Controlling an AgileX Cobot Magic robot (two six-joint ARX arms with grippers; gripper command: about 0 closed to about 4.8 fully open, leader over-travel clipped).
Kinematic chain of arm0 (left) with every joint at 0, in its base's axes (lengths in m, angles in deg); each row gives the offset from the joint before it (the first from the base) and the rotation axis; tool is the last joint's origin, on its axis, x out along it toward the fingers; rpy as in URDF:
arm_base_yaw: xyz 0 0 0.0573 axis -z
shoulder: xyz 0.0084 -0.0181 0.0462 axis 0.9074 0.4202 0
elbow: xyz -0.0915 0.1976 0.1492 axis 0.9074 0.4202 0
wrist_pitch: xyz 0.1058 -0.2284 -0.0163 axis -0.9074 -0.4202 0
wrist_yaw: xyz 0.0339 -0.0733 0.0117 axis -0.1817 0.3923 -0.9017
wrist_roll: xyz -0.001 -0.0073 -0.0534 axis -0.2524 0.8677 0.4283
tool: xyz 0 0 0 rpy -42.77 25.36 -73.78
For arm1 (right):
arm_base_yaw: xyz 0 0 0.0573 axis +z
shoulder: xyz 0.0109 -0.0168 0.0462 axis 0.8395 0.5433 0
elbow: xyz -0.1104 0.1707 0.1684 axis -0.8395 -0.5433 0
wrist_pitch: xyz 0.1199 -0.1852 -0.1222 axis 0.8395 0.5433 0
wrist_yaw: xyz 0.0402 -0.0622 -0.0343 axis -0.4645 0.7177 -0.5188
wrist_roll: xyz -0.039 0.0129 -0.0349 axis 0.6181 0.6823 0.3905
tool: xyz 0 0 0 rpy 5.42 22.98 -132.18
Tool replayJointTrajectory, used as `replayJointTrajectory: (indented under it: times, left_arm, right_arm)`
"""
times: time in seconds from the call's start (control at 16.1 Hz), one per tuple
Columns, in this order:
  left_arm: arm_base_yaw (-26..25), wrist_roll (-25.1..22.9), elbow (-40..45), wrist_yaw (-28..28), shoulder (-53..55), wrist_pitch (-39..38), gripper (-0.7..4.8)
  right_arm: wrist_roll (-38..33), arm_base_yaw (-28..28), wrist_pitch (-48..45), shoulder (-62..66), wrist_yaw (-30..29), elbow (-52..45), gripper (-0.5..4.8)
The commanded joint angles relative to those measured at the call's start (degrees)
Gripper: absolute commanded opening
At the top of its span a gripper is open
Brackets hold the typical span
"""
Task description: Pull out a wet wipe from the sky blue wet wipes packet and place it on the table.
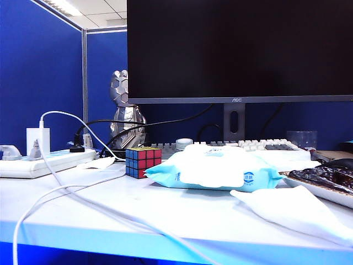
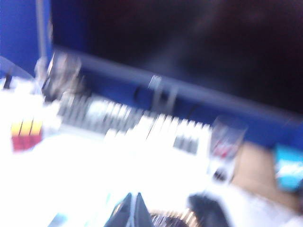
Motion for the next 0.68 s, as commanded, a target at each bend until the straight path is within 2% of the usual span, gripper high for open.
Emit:
replayJointTrajectory:
  times: [0.06,0.5,0.56,0.68]
  left_arm:
    - [0.0,0.1,0.1,0.0,-0.2,-0.4,-0.01]
    - [0.0,0.1,0.1,0.0,-0.2,-0.4,-0.01]
    - [0.0,0.1,0.1,0.0,-0.2,-0.4,-0.01]
    - [0.0,0.1,0.1,0.0,-0.2,-0.4,-0.01]
  right_arm:
    - [-1.4,0.0,-4.4,-2.4,-0.2,-4.3,0.03]
    - [-4.3,-0.3,-4.0,-5.4,0.7,-12.0,0.03]
    - [-7.2,-0.3,-3.7,-5.4,3.9,-13.0,0.03]
    - [-8.6,-0.3,-1.8,-5.4,7.9,-14.4,0.03]
